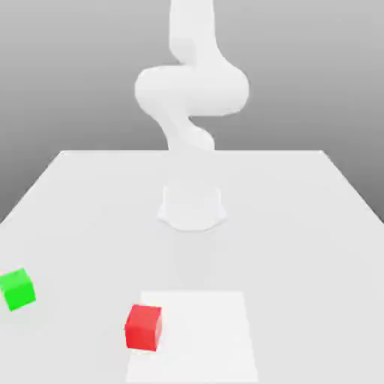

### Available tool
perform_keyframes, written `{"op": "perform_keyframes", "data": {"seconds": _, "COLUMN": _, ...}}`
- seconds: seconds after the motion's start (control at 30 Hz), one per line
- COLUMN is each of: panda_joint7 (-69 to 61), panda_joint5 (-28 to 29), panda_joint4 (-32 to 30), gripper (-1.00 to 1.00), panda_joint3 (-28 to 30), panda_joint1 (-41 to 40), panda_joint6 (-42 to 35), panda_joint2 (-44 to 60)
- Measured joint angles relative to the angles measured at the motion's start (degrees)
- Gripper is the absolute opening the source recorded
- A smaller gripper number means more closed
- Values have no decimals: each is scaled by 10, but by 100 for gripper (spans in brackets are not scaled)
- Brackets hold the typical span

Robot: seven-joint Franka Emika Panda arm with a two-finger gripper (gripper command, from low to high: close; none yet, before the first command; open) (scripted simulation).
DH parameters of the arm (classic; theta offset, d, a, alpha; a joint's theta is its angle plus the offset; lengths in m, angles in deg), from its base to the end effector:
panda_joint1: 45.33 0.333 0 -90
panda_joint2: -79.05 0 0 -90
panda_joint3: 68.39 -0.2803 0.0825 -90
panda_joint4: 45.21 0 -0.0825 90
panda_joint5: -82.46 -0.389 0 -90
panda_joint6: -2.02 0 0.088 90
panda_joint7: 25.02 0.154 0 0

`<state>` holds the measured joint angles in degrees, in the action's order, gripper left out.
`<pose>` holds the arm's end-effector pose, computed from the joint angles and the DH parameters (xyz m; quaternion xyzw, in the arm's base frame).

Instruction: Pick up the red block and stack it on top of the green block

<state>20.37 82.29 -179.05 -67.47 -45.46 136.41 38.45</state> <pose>0.4408 -0.0090 0.6018 -0.8601 0.3697 -0.3228 0.1390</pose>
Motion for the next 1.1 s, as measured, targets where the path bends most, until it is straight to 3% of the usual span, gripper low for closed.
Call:
{"op": "perform_keyframes", "data": {"seconds": 0.7, "panda_joint7": -38, "panda_joint5": -16, "panda_joint4": -173, "gripper": 0, "panda_joint3": 58, "panda_joint1": -35, "panda_joint6": 219, "panda_joint2": 440}}
{"op": "perform_keyframes", "data": {"seconds": 0.9, "panda_joint7": -63, "panda_joint5": -47, "panda_joint4": -165, "gripper": 0, "panda_joint3": 34, "panda_joint1": -53, "panda_joint6": 317, "panda_joint2": 564}}
{"op": "perform_keyframes", "data": {"seconds": 0.93, "panda_joint7": -65, "panda_joint5": -50, "panda_joint4": -163, "gripper": -100, "panda_joint3": 30, "panda_joint1": -57, "panda_joint6": 329, "panda_joint2": 578}}
{"op": "perform_keyframes", "data": {"seconds": 1.1, "panda_joint7": -64, "panda_joint5": -49, "panda_joint4": -163, "gripper": -100, "panda_joint3": 30, "panda_joint1": -57, "panda_joint6": 328, "panda_joint2": 577}}
